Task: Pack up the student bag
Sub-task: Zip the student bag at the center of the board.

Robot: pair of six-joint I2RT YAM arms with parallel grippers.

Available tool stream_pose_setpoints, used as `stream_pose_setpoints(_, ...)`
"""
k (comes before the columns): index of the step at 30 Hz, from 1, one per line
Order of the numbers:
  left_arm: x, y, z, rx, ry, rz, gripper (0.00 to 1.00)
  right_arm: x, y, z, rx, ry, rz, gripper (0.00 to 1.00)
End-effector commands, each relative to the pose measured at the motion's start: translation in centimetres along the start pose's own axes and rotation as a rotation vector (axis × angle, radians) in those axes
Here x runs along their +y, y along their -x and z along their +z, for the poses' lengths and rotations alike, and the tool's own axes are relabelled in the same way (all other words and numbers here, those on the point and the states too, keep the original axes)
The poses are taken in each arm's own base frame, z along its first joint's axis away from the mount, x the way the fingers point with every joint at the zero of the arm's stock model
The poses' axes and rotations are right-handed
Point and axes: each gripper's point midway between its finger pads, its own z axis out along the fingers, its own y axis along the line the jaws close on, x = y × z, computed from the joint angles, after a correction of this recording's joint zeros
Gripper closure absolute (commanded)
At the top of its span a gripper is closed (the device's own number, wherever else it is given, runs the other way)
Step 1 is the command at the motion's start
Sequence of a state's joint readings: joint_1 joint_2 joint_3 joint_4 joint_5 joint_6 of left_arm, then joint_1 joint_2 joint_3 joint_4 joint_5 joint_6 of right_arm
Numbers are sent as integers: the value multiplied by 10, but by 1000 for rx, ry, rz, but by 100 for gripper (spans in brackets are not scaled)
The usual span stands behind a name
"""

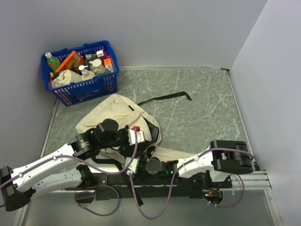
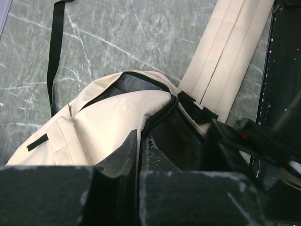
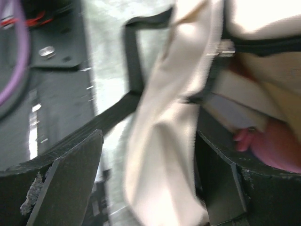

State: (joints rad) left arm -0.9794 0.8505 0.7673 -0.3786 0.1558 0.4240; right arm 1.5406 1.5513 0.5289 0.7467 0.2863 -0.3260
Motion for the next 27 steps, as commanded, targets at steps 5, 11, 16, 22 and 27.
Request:
stream_pose_setpoints(5, 9, 41, -10, -152, 22, 40, 99, -44, 30, -8, -153, -112, 160, 12)
stream_pose_setpoints(11, 4, 34, -10, -148, 13, 37, 99, -57, 43, -7, -173, -167, 128, 12)
stream_pose_setpoints(16, 1, 31, -7, -143, -2, 33, 99, -55, 65, -14, -214, -193, 96, 10)
stream_pose_setpoints(22, -1, 31, -5, -146, -12, 29, 99, -60, 84, -16, -251, -243, 89, 6)
stream_pose_setpoints(27, -2, 31, -6, -149, -15, 27, 99, -58, 90, -10, -265, -238, 87, 7)
